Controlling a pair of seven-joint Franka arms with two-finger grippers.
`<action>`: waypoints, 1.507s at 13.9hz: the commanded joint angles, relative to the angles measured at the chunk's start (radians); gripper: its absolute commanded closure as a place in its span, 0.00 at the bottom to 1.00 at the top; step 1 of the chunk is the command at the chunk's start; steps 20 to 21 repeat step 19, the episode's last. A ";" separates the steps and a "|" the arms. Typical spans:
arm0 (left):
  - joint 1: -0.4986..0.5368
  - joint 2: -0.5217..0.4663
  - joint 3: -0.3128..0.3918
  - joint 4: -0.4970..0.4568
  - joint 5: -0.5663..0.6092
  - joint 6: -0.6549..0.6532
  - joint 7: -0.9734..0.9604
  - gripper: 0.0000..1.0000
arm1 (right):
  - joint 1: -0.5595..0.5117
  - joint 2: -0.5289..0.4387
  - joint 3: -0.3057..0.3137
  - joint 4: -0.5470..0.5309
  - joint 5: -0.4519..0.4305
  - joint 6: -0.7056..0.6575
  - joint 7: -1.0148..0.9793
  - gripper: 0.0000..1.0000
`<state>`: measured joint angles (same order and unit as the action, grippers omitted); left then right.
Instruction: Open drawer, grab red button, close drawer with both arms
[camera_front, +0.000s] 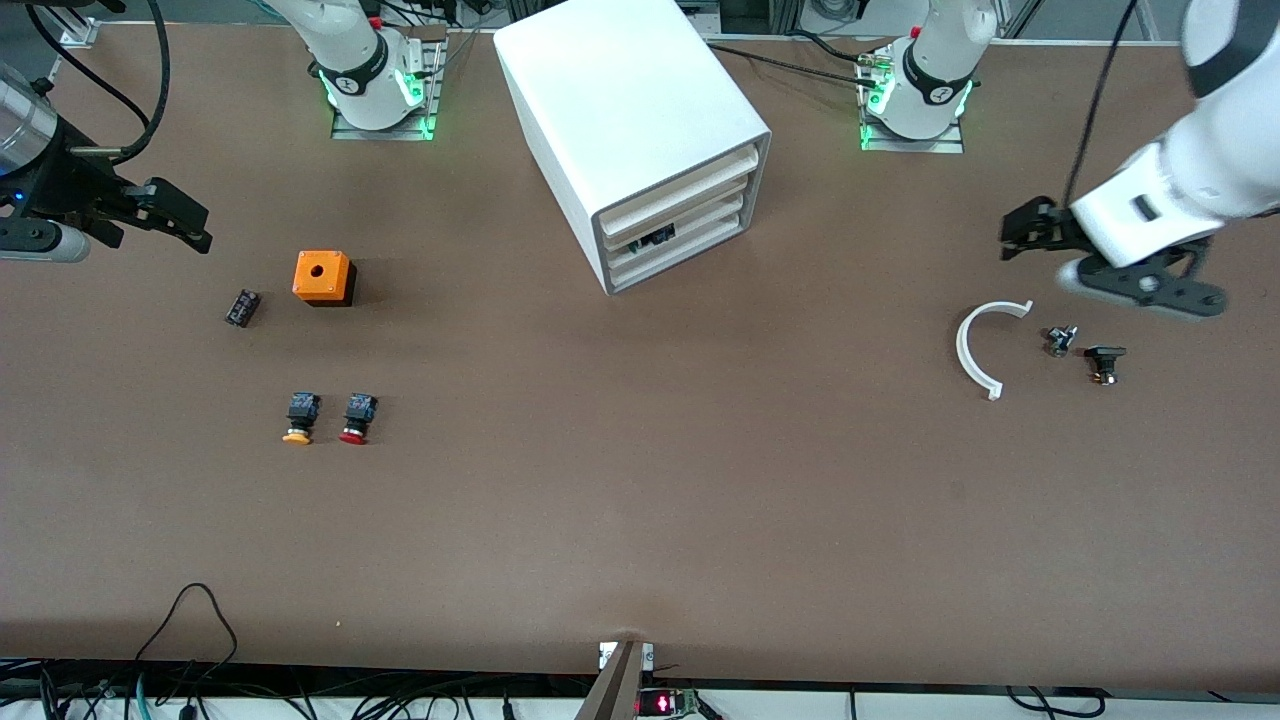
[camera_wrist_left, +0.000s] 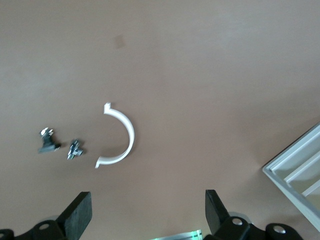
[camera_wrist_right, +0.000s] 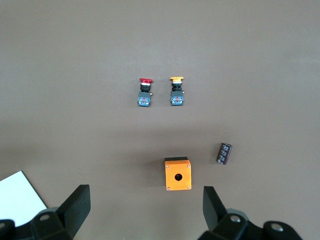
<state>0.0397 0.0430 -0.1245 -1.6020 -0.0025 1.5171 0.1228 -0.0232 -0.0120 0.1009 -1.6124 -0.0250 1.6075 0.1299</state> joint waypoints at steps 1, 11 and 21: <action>-0.033 -0.133 0.039 -0.171 -0.005 0.130 -0.035 0.00 | -0.020 -0.014 0.013 -0.004 -0.012 -0.029 0.002 0.00; -0.127 -0.153 0.129 -0.190 -0.007 0.138 -0.101 0.00 | -0.020 -0.002 0.016 0.046 -0.016 -0.050 0.004 0.00; -0.130 -0.146 0.105 -0.167 -0.005 0.123 -0.104 0.00 | -0.020 0.001 0.017 0.055 -0.016 -0.055 0.005 0.00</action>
